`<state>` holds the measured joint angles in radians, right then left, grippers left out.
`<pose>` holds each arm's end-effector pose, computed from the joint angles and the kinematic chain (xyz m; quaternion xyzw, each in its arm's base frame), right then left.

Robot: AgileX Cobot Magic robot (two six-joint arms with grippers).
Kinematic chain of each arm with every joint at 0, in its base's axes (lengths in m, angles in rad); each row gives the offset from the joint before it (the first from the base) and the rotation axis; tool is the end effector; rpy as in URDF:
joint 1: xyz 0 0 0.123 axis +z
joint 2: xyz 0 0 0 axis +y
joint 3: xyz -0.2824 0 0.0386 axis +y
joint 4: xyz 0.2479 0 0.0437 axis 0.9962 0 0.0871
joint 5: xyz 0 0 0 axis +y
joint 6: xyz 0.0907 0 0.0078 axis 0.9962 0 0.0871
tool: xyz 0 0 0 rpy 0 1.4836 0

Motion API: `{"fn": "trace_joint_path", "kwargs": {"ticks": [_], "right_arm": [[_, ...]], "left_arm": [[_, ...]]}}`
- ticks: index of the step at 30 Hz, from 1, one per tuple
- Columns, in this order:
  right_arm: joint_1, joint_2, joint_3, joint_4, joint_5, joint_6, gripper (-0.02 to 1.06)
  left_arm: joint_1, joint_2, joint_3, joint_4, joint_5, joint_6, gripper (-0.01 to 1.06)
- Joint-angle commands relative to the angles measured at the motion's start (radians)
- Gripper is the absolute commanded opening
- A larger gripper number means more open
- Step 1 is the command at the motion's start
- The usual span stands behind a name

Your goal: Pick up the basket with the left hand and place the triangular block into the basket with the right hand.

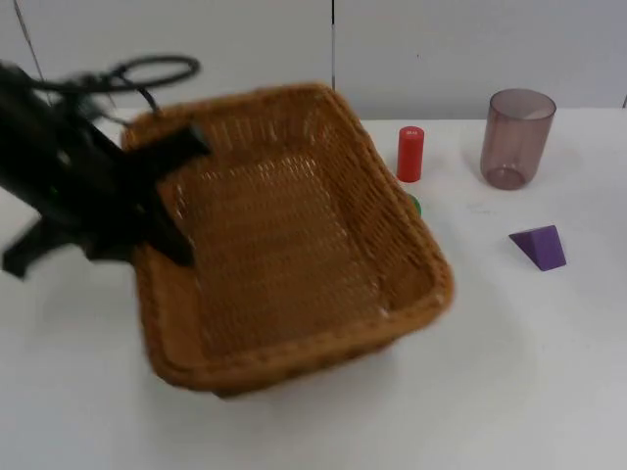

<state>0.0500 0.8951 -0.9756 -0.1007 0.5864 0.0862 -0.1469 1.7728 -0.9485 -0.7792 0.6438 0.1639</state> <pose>0.1802 0.0039 0.3941 -0.0048 0.8378 -0.0091 0.5459 0.3135 -0.0853 0.1619 -0.1349 0.9533 -0.2550 0.0899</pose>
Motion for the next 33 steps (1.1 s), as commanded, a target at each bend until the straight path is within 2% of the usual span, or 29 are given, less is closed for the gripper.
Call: {"fn": "trace_joint_path", "kwargs": {"ticks": [1, 2, 3, 4, 6, 8, 12, 16, 25, 33], "right_arm": [[-0.006, -0.004, -0.005, -0.004, -0.014, -0.003, 1.05], [-0.006, -0.004, -0.005, -0.004, -0.014, -0.003, 1.05], [-0.006, -0.004, -0.005, -0.004, -0.014, -0.003, 1.05], [-0.006, -0.004, -0.005, -0.002, -0.014, -0.002, 1.05], [-0.006, -0.004, -0.005, -0.002, 0.001, -0.002, 1.05], [-0.006, -0.004, -0.005, -0.002, 0.013, -0.002, 1.05], [-0.006, -0.004, -0.005, -0.002, 0.075, -0.019, 1.05], [-0.006, -0.004, -0.005, -0.002, 0.078, -0.019, 1.05], [-0.006, 0.018, -0.005, 0.017, 0.076, -0.019, 1.05], [-0.006, 0.119, -0.005, 0.126, 0.063, -0.106, 1.05]], "left_arm": [[0.024, -0.029, -0.05, 0.085, 0.096, -0.015, 0.0], [0.036, -0.032, -0.083, 0.128, 0.148, -0.015, 0.0], [0.036, -0.032, -0.083, 0.128, 0.148, -0.015, 0.0], [0.045, -0.037, -0.141, 0.204, 0.234, -0.015, 0.0], [0.045, -0.051, -0.2, 0.269, 0.294, -0.015, 0.0], [0.045, -0.067, -0.221, 0.277, 0.298, -0.015, 0.0], [0.045, -0.157, -0.234, 0.232, 0.233, -0.015, 0.0], [0.045, -0.197, -0.234, 0.236, 0.217, -0.015, 0.0], [0.045, -0.205, -0.234, 0.155, 0.238, -0.015, 0.0], [0.045, -0.205, -0.234, 0.169, 0.236, -0.049, 0.0]]}}
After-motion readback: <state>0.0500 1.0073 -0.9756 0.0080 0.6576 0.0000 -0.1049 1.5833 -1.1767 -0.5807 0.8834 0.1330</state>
